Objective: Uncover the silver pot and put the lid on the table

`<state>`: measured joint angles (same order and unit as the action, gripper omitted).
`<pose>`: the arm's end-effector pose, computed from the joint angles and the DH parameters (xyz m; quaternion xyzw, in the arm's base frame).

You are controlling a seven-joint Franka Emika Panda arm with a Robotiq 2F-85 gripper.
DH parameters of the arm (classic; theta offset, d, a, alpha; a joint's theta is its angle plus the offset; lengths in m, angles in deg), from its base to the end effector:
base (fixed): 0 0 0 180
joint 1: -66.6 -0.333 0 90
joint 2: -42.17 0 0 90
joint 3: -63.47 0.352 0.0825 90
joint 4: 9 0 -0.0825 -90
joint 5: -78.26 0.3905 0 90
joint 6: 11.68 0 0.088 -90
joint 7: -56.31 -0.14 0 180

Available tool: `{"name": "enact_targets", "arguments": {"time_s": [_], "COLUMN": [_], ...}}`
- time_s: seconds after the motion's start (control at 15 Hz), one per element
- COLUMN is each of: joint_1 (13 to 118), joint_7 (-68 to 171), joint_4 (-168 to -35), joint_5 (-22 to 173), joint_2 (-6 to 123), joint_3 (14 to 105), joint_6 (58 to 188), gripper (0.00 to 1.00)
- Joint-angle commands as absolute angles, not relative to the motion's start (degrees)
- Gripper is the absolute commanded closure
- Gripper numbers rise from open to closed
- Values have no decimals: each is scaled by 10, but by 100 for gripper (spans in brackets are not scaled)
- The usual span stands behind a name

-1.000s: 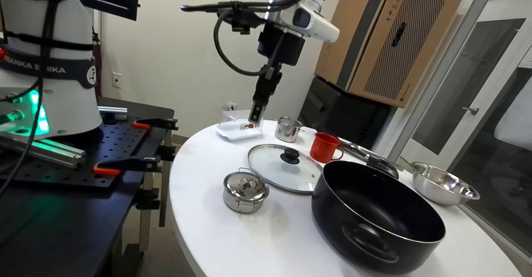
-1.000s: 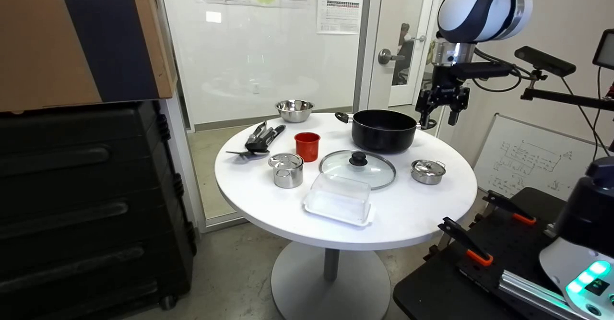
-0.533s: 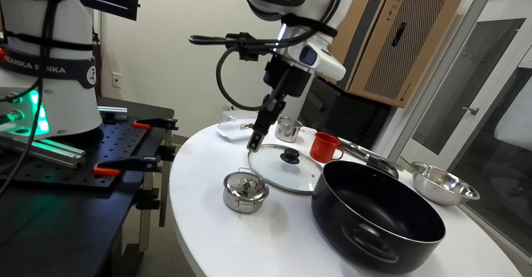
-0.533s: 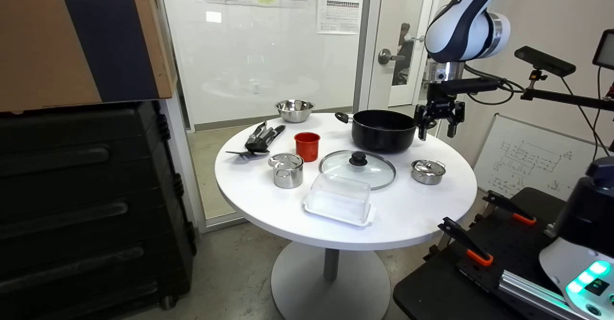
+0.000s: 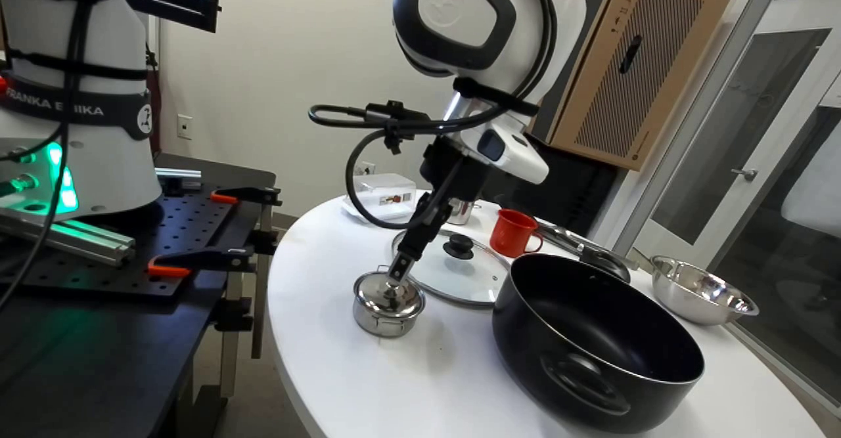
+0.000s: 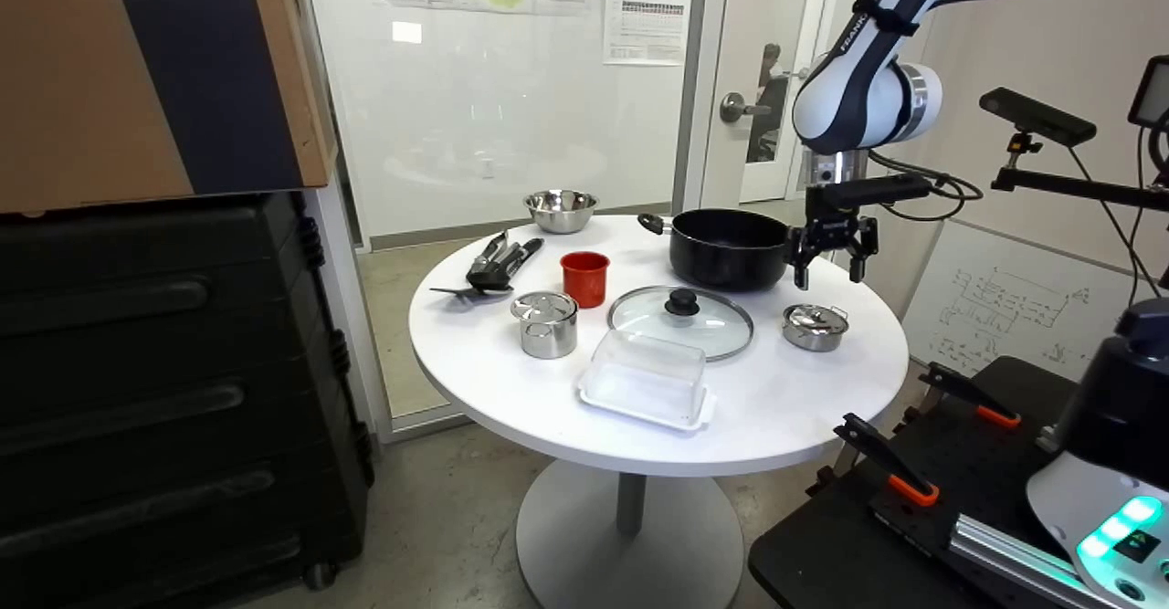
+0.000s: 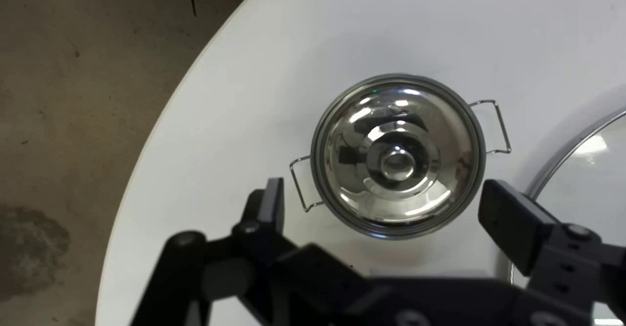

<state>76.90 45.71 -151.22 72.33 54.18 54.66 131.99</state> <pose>0.4326 -0.1544 0.1918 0.9721 -0.2118 -0.0942 0.0358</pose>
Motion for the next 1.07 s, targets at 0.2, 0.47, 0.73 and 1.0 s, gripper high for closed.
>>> {"name": "enact_targets", "arguments": {"time_s": [0.2,0.47,0.73,1.0], "joint_1": [742,733,733,740], "joint_7": [442,443,450,472], "joint_4": [-1500,-1501,-1506,-1522], "joint_5": [709,714,724,732], "joint_2": [592,604,603,588], "joint_3": [527,522,522,529], "joint_6": [1368,1386,1388,1390], "gripper": [0,0,0,0]}}
